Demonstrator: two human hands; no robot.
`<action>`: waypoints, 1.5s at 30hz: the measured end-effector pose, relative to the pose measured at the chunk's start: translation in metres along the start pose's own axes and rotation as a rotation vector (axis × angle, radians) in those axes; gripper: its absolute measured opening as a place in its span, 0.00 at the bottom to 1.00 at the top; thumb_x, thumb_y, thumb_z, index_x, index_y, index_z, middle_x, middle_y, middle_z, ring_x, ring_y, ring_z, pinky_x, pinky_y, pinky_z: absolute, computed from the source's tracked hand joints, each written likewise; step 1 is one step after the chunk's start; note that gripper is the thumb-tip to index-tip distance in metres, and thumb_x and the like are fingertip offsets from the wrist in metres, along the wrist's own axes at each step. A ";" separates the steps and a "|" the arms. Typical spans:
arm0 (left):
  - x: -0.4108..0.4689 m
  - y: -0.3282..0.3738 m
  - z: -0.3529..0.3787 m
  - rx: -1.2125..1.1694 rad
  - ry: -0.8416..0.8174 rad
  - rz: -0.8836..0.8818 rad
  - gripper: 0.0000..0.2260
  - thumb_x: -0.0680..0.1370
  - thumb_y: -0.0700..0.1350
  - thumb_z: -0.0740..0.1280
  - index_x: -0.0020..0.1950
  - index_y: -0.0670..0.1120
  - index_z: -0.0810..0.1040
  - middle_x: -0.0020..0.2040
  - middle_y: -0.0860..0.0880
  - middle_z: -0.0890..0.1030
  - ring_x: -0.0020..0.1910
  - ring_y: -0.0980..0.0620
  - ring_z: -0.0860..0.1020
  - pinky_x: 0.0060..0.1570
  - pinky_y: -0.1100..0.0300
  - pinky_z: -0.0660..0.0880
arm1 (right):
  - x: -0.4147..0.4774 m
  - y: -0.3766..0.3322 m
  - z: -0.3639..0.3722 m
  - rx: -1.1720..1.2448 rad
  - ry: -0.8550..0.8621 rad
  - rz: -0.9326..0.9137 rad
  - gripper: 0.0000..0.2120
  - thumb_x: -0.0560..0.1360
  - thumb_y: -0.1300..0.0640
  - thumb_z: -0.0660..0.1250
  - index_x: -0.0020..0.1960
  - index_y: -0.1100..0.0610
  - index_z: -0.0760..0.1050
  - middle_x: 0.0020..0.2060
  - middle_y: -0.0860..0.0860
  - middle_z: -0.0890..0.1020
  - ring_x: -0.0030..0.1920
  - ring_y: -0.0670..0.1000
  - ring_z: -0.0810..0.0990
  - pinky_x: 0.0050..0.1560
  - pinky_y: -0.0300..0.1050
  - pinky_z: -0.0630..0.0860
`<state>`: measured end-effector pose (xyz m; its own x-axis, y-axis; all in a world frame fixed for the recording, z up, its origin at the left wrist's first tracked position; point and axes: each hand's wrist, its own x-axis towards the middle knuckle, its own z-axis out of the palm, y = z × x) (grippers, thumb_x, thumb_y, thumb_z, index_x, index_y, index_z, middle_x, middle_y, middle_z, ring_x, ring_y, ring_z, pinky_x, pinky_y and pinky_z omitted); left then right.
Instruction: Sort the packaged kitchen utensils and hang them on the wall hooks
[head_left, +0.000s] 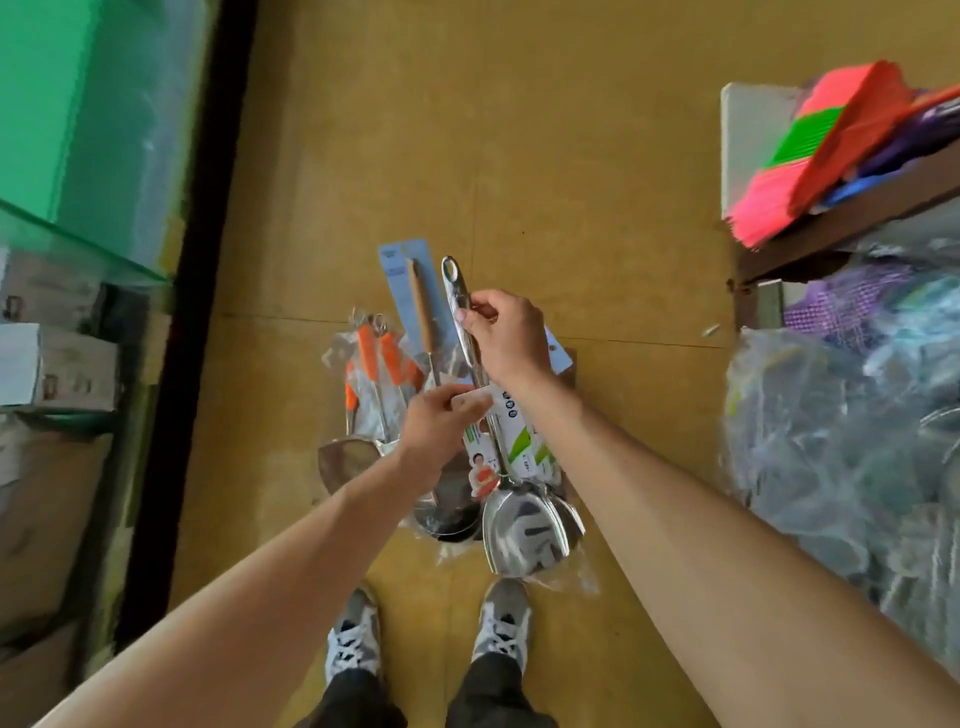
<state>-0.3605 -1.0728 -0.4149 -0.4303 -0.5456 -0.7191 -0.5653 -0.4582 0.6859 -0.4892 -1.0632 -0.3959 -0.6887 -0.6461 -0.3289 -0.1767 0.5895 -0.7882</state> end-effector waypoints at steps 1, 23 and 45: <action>0.009 -0.011 -0.005 -0.012 0.022 -0.020 0.08 0.74 0.45 0.74 0.52 0.45 0.82 0.43 0.48 0.82 0.45 0.51 0.79 0.49 0.53 0.78 | 0.005 0.006 0.015 -0.016 -0.022 0.002 0.09 0.77 0.56 0.70 0.54 0.60 0.81 0.44 0.54 0.84 0.44 0.53 0.81 0.45 0.47 0.77; 0.093 -0.049 -0.003 0.178 0.190 -0.121 0.16 0.76 0.43 0.73 0.61 0.41 0.79 0.51 0.43 0.83 0.38 0.49 0.79 0.37 0.59 0.78 | 0.046 0.073 0.043 -0.237 0.013 0.072 0.13 0.79 0.55 0.64 0.61 0.58 0.78 0.52 0.53 0.82 0.53 0.54 0.80 0.47 0.44 0.73; -0.004 0.105 -0.001 0.972 0.248 0.499 0.30 0.81 0.62 0.55 0.79 0.49 0.56 0.79 0.44 0.57 0.76 0.42 0.57 0.74 0.46 0.57 | -0.023 0.007 -0.079 -0.415 0.103 -0.099 0.30 0.81 0.42 0.58 0.78 0.57 0.59 0.76 0.57 0.64 0.76 0.57 0.62 0.74 0.54 0.62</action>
<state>-0.4172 -1.1195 -0.3397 -0.6716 -0.6895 -0.2712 -0.7245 0.5345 0.4352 -0.5301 -1.0053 -0.3527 -0.7170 -0.6700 -0.1924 -0.4984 0.6857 -0.5306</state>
